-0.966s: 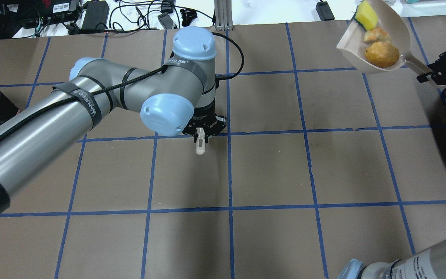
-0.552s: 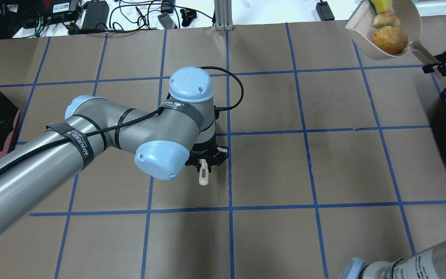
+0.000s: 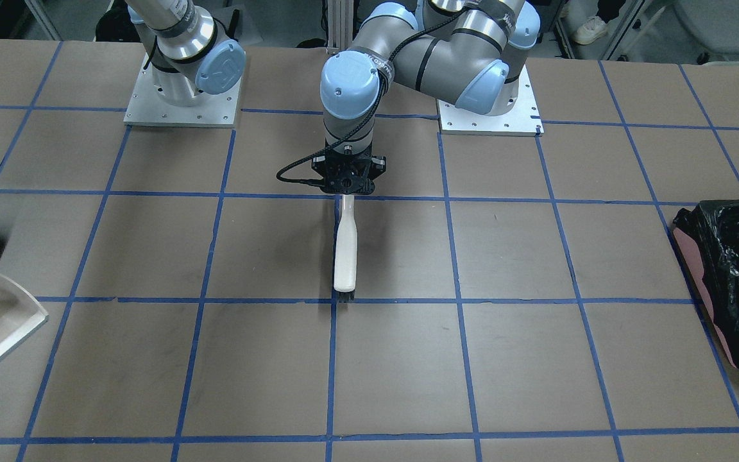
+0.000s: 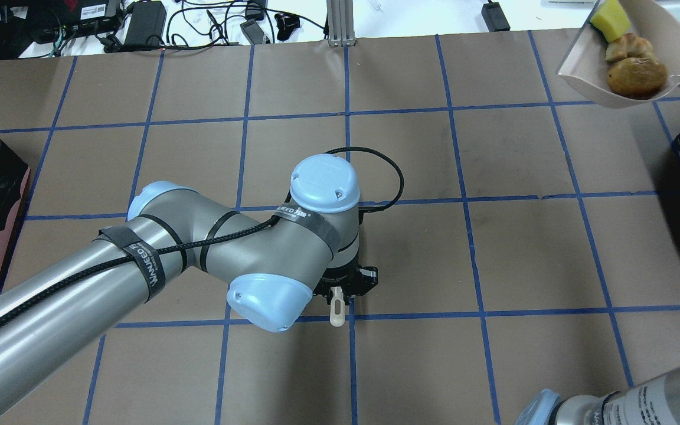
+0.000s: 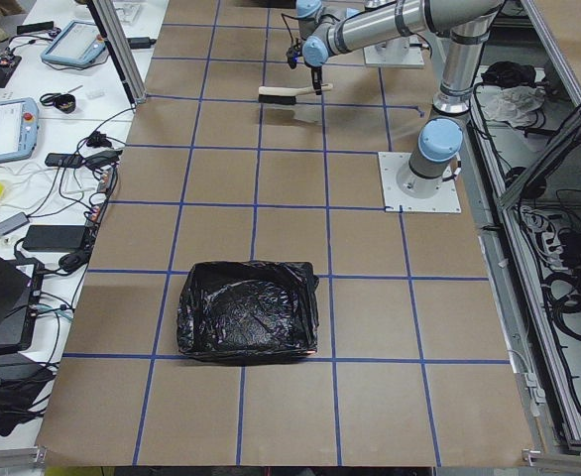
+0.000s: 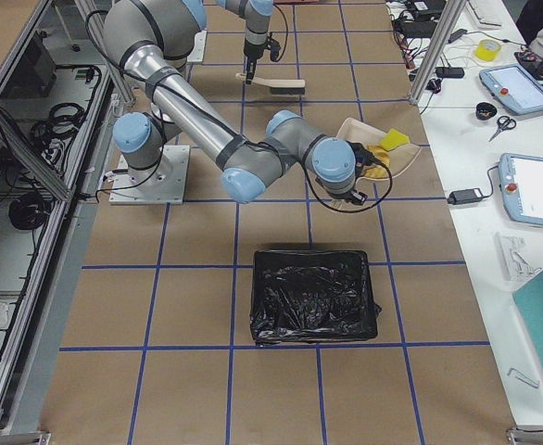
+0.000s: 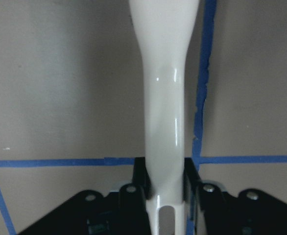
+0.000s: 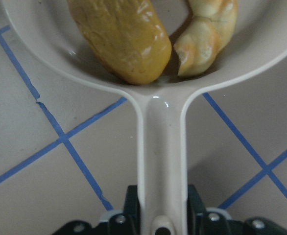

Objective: Sweep and dump trash in nearest bin
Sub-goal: 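Tip the dustpan over the black bin with the right gripper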

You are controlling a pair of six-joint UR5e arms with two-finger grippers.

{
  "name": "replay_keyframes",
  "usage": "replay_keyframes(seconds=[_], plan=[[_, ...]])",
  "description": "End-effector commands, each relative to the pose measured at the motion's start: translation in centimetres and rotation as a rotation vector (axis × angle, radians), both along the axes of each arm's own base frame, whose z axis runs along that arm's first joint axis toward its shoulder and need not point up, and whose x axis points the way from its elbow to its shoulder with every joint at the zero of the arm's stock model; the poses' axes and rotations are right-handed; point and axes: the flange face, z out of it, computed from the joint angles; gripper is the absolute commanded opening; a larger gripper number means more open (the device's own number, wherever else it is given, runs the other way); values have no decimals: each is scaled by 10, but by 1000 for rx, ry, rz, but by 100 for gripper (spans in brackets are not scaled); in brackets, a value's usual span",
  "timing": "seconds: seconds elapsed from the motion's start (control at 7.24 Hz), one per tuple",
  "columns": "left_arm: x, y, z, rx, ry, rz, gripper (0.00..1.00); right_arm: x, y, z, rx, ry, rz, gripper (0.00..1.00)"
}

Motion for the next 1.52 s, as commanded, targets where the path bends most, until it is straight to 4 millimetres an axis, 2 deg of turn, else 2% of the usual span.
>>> replay_keyframes(seconds=[0.0, 0.28, 0.41, 0.55, 0.69, 0.83, 0.97, 1.1, 1.24, 1.38], plan=[[-5, 9, -8, 32, 42, 1, 0, -73, 48, 20, 20, 45, 20, 6], [-5, 11, -14, 46, 36, 1, 0, -131, 99, 32, 57, 113, 65, 3], [-4, 15, -14, 48, 36, 2, 6, -156, 125, 34, 53, 139, 72, 2], [-2, 17, -16, 54, 32, -1, 18, -181, 152, 39, 54, 177, 88, 2], [-2, 17, -19, 61, 26, -2, 22, -201, 167, 52, 64, 246, 150, 2], [-2, 17, -21, 66, 25, -2, 35, -215, 172, 77, 77, 323, 197, 1], [-3, 15, -19, 61, 28, -7, 55, -232, 178, 82, 84, 358, 249, 1], [-2, 12, -19, 60, 31, -9, 72, -250, 180, 65, 117, 356, 276, 1], [-3, 12, -15, 51, 36, -10, 91, -266, 180, 64, 111, 382, 306, 1], [-1, 8, -7, 31, 42, -5, 100, -278, 178, 63, 115, 423, 316, 1]])
